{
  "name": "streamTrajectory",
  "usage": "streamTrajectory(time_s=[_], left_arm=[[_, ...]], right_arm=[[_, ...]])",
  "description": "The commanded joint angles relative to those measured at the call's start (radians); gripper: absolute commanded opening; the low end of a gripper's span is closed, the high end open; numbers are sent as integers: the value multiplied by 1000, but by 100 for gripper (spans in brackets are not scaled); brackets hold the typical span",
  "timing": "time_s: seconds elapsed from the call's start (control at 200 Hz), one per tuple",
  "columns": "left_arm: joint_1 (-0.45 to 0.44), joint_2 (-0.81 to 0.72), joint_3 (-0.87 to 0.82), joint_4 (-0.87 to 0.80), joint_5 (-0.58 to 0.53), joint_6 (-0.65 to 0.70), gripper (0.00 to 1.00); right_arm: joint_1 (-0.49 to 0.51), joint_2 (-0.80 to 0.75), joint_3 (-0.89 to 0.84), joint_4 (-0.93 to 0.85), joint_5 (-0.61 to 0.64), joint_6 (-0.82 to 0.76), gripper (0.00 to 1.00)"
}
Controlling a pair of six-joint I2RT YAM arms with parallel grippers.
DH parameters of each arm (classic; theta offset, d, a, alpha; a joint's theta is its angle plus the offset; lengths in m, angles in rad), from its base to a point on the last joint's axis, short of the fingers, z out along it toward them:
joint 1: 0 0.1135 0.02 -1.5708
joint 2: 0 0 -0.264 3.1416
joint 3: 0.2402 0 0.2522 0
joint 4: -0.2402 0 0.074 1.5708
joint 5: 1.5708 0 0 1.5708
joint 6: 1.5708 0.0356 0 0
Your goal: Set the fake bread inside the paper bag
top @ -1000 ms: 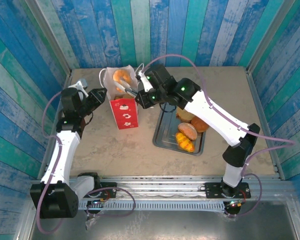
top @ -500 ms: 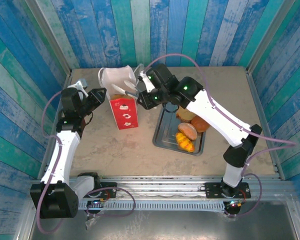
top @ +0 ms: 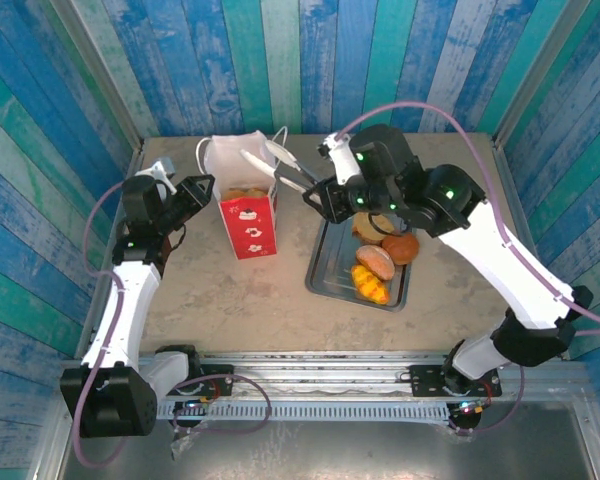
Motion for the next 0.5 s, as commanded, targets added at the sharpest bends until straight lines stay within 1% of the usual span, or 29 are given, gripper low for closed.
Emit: streamTrajectory(time_s=[0.0, 0.19, 0.336, 0.496], left_arm=[[3, -49, 21, -15, 15, 21, 50], [3, -108, 20, -65, 1, 54, 61], [3, -169, 4, -121, -47, 92, 74], [3, -242, -28, -162, -101, 126, 82]], right_arm=[[-5, -58, -18, -25, 49, 26, 42], [-7, -138, -34, -141, 189, 79, 41], [-10, -185, -70, -263, 297, 123, 41], [-36, -219, -143, -352, 369, 133, 41]])
